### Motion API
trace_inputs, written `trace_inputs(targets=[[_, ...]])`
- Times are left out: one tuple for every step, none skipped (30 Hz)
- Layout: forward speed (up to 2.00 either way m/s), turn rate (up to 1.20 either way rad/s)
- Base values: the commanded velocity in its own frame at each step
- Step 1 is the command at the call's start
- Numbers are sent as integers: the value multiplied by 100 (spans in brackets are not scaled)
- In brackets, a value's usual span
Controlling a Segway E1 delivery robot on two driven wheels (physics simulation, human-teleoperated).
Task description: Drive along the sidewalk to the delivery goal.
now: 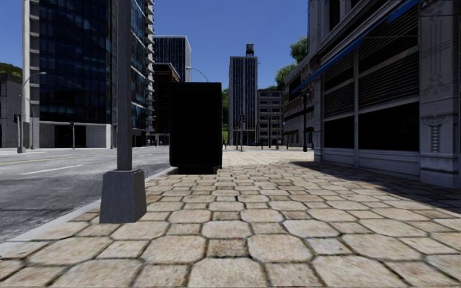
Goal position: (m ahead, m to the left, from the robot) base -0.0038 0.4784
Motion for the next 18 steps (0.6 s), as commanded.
trace_inputs(targets=[[67, 0], [0, 0], [0, 0], [0, 0], [0, 0], [0, 0], [0, 0], [0, 0], [0, 0], [0, 0], [0, 0], [0, 0], [0, 0], [0, 0], [0, 0], [0, 0], [0, 0], [0, 0]])
